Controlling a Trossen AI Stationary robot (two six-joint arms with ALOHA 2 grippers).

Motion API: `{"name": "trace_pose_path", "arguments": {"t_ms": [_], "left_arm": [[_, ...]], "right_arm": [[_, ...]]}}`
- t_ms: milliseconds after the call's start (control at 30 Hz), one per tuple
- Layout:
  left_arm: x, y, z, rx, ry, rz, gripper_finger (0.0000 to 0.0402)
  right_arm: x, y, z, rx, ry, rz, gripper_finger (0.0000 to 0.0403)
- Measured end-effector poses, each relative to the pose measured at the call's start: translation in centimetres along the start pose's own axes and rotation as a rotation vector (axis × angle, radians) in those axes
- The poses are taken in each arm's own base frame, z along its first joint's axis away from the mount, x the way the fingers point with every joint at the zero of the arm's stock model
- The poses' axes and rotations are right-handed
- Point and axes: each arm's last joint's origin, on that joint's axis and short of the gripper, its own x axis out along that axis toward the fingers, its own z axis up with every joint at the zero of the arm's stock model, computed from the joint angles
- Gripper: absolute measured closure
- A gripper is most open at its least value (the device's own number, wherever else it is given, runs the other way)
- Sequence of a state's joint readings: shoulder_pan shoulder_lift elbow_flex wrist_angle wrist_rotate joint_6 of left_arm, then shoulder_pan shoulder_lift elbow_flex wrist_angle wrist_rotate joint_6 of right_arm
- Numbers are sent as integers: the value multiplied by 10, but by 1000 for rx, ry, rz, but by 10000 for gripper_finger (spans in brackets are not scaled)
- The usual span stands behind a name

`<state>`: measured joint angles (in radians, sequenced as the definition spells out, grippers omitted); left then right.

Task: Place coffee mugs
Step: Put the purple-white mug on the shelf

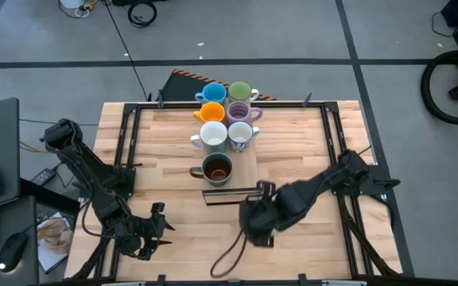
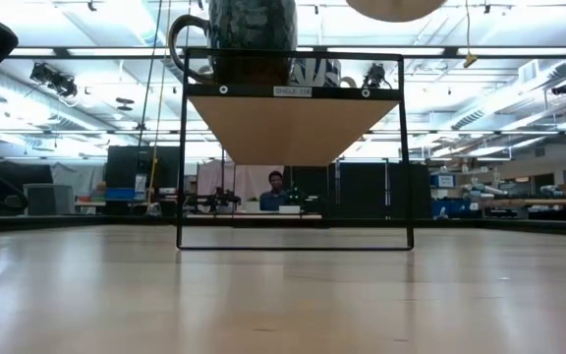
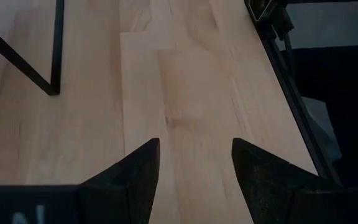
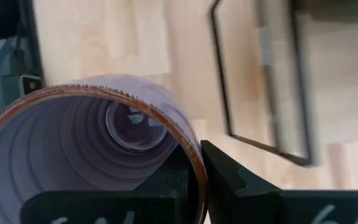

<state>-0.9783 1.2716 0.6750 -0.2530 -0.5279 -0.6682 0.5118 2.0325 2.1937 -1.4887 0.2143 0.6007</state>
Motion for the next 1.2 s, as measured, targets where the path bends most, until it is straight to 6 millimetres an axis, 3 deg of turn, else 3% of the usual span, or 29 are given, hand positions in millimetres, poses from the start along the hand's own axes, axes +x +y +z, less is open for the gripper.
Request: {"name": "trace_pose_path", "arguments": {"t_ms": [333, 567, 900, 1200], "left_arm": [[0, 1, -1, 24, 2, 13, 194], [0, 2, 0, 93, -13, 39, 194], [9, 14, 6, -80, 75, -12, 194], [13, 27, 8, -94, 119, 38, 194]], "right_arm": [[-39, -53, 4, -69, -83, -70, 369], [-53, -90, 11, -135, -114, -95, 369], [-43, -152, 29, -153, -44, -39, 369], [-37, -173, 37, -158, -51, -8, 369]]}}
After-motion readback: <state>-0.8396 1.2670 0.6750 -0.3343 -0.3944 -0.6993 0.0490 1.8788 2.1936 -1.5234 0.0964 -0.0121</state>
